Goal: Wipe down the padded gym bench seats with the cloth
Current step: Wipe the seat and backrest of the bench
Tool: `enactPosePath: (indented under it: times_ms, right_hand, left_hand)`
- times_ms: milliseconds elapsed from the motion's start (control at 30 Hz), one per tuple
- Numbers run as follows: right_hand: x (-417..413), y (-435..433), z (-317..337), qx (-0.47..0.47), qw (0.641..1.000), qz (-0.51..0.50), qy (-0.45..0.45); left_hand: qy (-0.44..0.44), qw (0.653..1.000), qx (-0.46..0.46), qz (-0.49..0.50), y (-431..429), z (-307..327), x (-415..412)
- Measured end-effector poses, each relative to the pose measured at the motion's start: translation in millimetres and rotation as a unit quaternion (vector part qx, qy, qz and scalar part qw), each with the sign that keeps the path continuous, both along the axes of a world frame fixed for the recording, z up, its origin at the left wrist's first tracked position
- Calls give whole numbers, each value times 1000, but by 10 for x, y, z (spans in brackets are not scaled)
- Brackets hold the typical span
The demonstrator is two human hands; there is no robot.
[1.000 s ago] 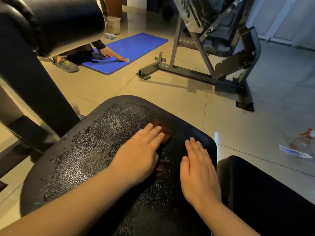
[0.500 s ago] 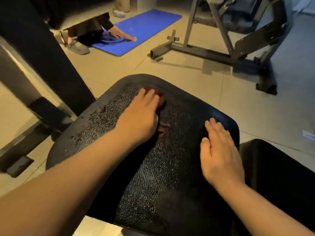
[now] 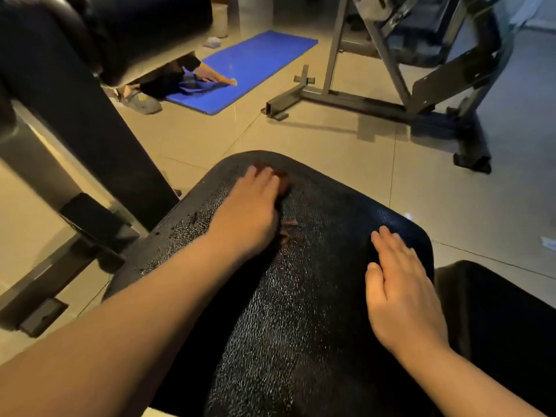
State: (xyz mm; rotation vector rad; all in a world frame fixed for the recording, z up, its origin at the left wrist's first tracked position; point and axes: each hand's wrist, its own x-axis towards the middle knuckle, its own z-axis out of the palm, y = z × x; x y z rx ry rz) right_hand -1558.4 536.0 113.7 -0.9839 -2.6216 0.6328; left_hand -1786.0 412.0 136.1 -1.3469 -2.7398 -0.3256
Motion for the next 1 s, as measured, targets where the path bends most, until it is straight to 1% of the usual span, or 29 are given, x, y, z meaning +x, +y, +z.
enactPosePath:
  times_ms: [67, 100, 133, 200, 267, 300, 333, 433, 500, 567, 667, 733, 767, 800, 867, 900, 933, 1000]
  right_hand:
    - [-1, 5, 1, 1, 1000, -4, -6]
    - [0, 7, 2, 3, 1000, -4, -9]
    - [-1, 7, 2, 5, 1000, -4, -12]
    - [-3, 7, 5, 8, 1000, -6, -23]
    - [-1, 2, 15, 12, 999, -7, -32]
    - [-5, -2, 22, 13, 999, -7, -35]
    - [-12, -2, 21, 14, 999, -4, -37]
    - [-26, -1, 12, 12, 999, -2, -41]
    - [-30, 3, 14, 12, 999, -6, -42]
    - [-26, 10, 15, 16, 999, -4, -44]
    - [-32, 20, 9, 23, 999, -2, -49]
    - [-29, 23, -2, 23, 998, -1, -51]
    - [-29, 25, -6, 22, 999, -3, -49]
    - [-32, 27, -8, 18, 999, -3, -44]
    - [-37, 24, -14, 13, 999, -4, -37]
    - [-38, 21, -13, 14, 999, -4, -36]
    - [-39, 23, -13, 16, 999, -4, -36]
    - [-24, 29, -16, 19, 999, -7, -36]
  left_hand:
    - [-6, 999, -9, 44, 230, 47, -165]
    - [5, 999, -13, 36, 344, 59, -143]
    - [11, 1000, -16, 13, 426, 56, -78]
    - [8, 997, -15, -78, 411, 18, 121]
    - [0, 988, 10, -157, 174, -26, 297]
    - [-1, 986, 23, -168, 33, -29, 302]
    - [5, 988, 29, -151, -64, -27, 222]
    - [-11, 1000, 2, -23, 28, 10, -223]
    - [11, 1000, -6, 9, 281, 78, -381]
    - [22, 1000, -6, -2, 505, 95, -257]
    - [-5, 992, -12, -128, 515, 29, 70]
    - [-14, 985, -10, -171, 358, -6, 78]
    - [-2, 987, -6, -159, 314, -3, -4]
    - [10, 992, -5, -124, 296, -3, -119]
    - [8, 1000, -7, -21, 348, 34, -342]
    - [17, 1000, -9, 2, 420, 51, -389]
    - [31, 999, -8, -6, 506, 75, -359]
    - [28, 996, -5, -84, 642, 74, -186]
